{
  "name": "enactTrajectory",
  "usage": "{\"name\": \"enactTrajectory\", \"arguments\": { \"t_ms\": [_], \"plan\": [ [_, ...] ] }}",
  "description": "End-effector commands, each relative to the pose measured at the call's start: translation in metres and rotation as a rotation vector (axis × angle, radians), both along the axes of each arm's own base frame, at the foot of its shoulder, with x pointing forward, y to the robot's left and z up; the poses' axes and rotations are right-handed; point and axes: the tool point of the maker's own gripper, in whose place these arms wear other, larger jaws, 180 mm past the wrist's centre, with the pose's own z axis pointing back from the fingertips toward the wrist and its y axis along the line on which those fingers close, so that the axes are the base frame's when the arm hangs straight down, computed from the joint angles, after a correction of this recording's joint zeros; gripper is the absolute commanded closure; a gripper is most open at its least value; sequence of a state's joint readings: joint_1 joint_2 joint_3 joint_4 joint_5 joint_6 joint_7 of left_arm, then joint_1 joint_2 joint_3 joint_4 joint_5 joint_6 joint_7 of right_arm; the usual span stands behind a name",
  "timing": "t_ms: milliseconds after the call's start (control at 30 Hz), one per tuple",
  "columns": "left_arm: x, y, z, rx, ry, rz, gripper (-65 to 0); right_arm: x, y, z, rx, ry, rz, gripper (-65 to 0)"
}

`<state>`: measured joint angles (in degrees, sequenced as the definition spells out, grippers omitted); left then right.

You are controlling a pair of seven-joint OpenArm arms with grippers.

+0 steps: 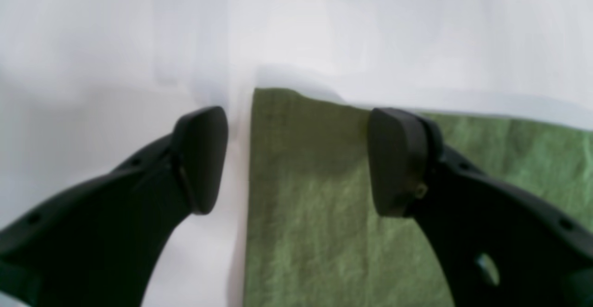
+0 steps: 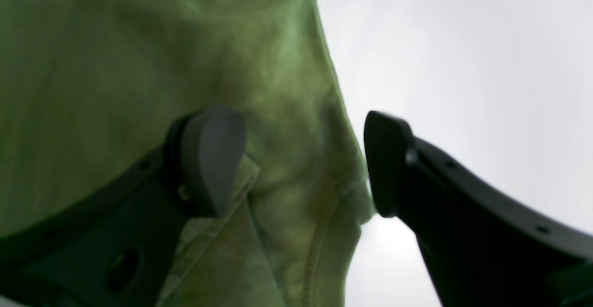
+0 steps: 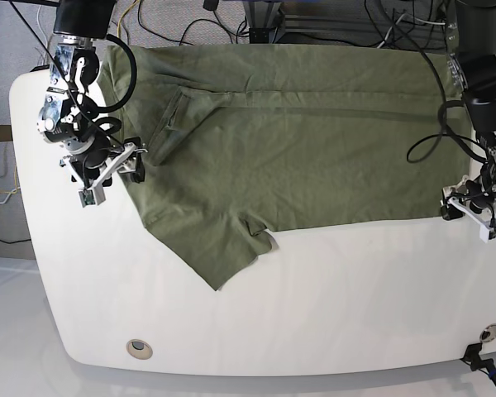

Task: Fold the T-shirt properly
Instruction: 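Move both grippers to the shirt's collar-side edge and grasp it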

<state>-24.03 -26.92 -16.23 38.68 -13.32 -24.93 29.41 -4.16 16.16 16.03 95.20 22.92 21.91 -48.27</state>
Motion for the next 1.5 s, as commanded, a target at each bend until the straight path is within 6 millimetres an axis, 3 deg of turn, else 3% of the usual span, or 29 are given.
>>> {"name": "enactTrajectory", "arguments": {
  "t_ms": [0,167,233,267,333,500,633,700,967,1133,1267,1300,1367,1467],
  "plan": [
    [0.004,0.008,0.01,0.013,-0.009,0.004,-41.5,0.022,-0.004,0.026,-0.004,-0.084,0.0,-42.0],
    [-0.01,0.008,-0.003,0.013,0.025,0.003,-10.9,0.062,-0.007,0.033,0.039,-0.098,-0.029,-42.0],
    [-0.011,0.009,-0.003,0.015,0.027,0.004,-1.6,0.087,-0.012,0.035,0.075,-0.098,-0.054,-42.0],
    [-0.013,0.01,-0.004,0.016,0.03,0.005,0.0,0.1,-0.006,0.035,0.096,-0.09,-0.05,-42.0],
    [-0.02,0.009,-0.009,0.017,0.041,0.004,0.0,0.129,0.004,0.037,0.128,-0.09,-0.036,-42.0],
    [-0.02,0.006,0.001,0.061,0.009,-0.034,0.0,0.18,0.016,0.034,0.096,-0.094,-0.02,-42.1],
    [-0.02,0.006,0.002,0.064,0.005,-0.036,0.0,0.2,0.028,0.022,0.11,-0.084,-0.028,-42.2],
    [-0.02,0.006,0.002,0.064,0.005,-0.036,0.0,0.204,0.027,0.015,0.124,-0.081,-0.047,-42.2],
    [-0.024,0.006,-0.001,0.065,0.014,-0.038,0.0,0.189,0.074,-0.024,0.155,-0.027,-0.004,-42.2],
    [-0.025,0.006,-0.002,0.065,0.016,-0.038,0.0,0.188,0.109,-0.027,0.2,-0.02,0.031,-42.1],
    [-0.031,0.006,-0.007,0.065,0.029,-0.038,0.0,0.188,0.121,-0.026,0.215,-0.02,0.042,-41.6],
    [-0.031,0.006,-0.007,0.065,0.029,-0.038,0.0,0.188,0.121,-0.026,0.215,-0.02,0.042,-39.9],
    [-0.031,0.006,-0.007,0.065,0.029,-0.038,0.0,0.189,0.121,-0.025,0.215,-0.029,0.041,-29.0],
    [-0.031,0.006,-0.007,0.065,0.029,-0.038,0.0,0.192,0.118,-0.023,0.217,-0.051,0.03,-1.4]
  ]
}}
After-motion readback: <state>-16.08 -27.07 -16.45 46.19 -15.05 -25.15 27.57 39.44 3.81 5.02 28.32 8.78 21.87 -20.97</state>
